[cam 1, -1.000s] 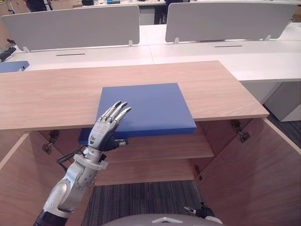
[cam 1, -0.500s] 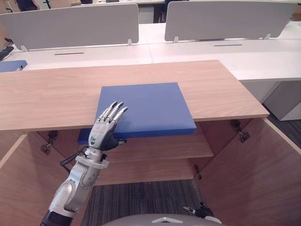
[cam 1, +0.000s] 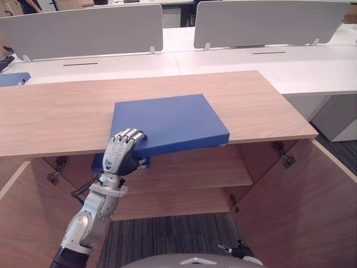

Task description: Walk over to the cabinet, pick up the folder, carry it to the office cabinet, place the folder inside the office cabinet, then close the office cabinet door

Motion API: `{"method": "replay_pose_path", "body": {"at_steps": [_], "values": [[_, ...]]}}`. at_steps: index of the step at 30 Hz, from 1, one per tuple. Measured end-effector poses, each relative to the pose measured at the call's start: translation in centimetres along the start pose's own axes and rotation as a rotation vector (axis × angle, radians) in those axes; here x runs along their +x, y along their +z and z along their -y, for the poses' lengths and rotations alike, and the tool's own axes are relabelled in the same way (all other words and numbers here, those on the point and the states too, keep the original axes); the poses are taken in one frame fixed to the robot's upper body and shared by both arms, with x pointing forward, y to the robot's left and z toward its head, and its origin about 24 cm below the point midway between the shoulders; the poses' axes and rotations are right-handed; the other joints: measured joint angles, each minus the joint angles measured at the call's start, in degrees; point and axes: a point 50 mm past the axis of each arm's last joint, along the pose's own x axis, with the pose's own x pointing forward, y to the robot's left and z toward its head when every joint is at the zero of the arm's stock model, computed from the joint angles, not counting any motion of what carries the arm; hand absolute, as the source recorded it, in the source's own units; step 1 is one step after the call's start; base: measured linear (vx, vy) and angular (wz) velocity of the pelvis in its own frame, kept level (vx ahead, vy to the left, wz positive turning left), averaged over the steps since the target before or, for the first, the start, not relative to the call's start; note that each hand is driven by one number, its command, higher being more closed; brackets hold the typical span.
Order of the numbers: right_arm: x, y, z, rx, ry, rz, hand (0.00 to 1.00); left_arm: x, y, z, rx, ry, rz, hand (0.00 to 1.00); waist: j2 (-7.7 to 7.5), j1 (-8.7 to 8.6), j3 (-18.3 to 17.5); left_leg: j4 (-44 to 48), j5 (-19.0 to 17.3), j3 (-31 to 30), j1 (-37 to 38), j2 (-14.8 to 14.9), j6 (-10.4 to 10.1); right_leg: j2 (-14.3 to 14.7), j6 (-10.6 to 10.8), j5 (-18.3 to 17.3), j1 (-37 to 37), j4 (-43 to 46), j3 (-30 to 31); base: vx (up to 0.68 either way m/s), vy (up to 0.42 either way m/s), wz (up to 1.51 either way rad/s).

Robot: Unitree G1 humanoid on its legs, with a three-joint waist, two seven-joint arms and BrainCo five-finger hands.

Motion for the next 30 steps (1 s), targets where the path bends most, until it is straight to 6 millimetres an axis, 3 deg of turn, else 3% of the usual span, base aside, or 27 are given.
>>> {"method": "replay_pose_path", "body": {"at_steps": [10, 19, 25, 30], "values": [[0.0, 0.0, -0.1, 0.003, 0.0, 0.0, 0.0, 0.3, -0.2, -0.3, -0.01, 0.041, -0.038, 1.0, -0.07, 0.0, -0.2, 0.0, -0.1, 0.1, 0.0, 0.0, -0.1, 0.0, 0.0, 0.2, 0.1, -0.4, 0.0, 0.0, 0.0, 0.0], [-0.1, 0.9, -0.8, -0.008, 0.007, 0.043, 0.0, 0.8, 0.3, -1.2, -0.182, 0.226, -0.143, 1.0, -0.24, 0.25, -1.5, 0.0, -0.1, 0.7, -1.3, 0.2, -0.1, 0.1, 0.0, 0.5, -1.5, -0.1, 0.8, 0.01, -0.002, -0.04], [-0.5, 2.3, -1.9, 0.024, 0.022, 0.134, 0.0, 1.2, 1.0, -2.9, -0.314, 0.392, -0.196, 1.0, -0.32, 0.42, -1.4, 0.0, -0.1, 1.6, -1.6, 0.2, -0.1, 0.0, 0.0, 0.5, -2.6, 1.2, 2.1, -0.01, -0.007, -0.08], [-1.9, 5.2, -2.9, 0.097, 0.03, 0.303, 0.0, 1.2, 1.7, -5.3, -0.388, 0.564, -0.199, 1.0, -0.4, 0.24, -1.4, 0.0, 0.0, 2.0, -1.5, 0.2, 0.0, -0.1, 0.1, 0.4, -3.2, 2.0, 2.6, -0.03, -0.005, -0.04]]}}
